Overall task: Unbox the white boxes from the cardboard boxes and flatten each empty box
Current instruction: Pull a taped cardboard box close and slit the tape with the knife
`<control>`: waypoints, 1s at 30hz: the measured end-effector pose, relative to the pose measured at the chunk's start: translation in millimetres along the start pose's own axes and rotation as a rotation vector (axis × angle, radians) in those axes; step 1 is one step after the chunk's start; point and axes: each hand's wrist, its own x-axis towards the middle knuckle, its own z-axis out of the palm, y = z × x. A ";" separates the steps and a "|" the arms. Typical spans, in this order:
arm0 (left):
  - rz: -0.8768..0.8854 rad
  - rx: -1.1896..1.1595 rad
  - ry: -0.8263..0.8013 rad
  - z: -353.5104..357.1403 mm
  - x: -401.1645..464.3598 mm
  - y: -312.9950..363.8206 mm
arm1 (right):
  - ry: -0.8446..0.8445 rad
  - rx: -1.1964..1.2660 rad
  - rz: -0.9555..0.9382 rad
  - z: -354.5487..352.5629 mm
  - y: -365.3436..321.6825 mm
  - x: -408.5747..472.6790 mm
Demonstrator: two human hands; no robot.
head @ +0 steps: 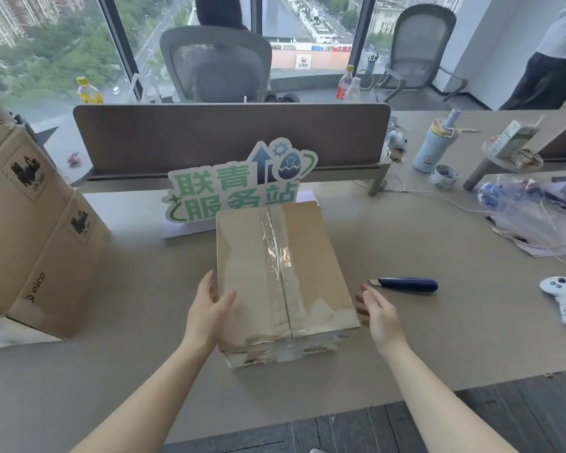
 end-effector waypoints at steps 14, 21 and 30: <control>0.152 0.937 0.138 59.1 103.6 55.6 | -0.104 -1.512 -0.126 -78.2 21.2 157.1; 0.087 1.021 0.160 70.7 122.0 70.6 | -0.041 -1.532 -0.408 -87.3 28.7 187.2; 0.081 0.901 0.086 61.0 150.0 91.7 | -0.357 -0.672 -0.596 5.0 -153.8 182.9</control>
